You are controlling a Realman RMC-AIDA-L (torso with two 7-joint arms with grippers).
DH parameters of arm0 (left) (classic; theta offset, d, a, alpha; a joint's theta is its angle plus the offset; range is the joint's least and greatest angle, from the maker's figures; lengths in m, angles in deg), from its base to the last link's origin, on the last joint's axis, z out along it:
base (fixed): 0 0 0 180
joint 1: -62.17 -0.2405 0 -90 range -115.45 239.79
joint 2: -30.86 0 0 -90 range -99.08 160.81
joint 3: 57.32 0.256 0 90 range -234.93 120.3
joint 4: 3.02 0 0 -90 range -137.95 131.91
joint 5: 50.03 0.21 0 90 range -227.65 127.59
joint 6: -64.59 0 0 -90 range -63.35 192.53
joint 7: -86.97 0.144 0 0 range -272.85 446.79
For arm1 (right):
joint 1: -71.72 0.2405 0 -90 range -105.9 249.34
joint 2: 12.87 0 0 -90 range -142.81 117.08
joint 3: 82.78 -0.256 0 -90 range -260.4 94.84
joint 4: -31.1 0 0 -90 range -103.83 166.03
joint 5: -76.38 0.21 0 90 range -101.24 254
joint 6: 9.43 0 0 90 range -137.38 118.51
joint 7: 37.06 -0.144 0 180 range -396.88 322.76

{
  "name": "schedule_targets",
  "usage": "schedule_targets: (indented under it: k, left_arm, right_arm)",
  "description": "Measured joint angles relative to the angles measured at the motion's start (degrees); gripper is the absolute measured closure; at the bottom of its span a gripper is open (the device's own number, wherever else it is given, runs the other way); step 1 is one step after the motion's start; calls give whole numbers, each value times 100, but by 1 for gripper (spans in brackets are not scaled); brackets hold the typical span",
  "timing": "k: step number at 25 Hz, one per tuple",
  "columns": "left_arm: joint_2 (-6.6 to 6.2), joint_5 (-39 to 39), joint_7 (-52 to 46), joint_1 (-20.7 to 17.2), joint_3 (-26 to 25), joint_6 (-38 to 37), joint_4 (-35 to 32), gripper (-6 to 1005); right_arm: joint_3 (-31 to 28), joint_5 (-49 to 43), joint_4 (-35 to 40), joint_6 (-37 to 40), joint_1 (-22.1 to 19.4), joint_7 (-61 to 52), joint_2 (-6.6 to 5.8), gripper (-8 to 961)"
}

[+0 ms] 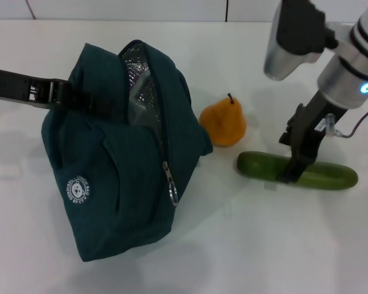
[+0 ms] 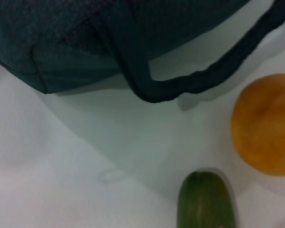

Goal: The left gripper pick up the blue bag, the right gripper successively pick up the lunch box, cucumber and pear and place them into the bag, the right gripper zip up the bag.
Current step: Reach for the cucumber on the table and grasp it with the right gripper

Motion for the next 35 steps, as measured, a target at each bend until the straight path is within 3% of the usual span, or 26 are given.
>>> schedule_targets:
  k: [19,35]
  left_arm:
    - [9,0,4,28,0,0,5,957]
    - [16,-1,4,35,0,8,11,957]
  right_arm:
    - [962,506,-568,-673,120,-4,0,114]
    - [1238,586,-723,-1022,135,-41,0,184]
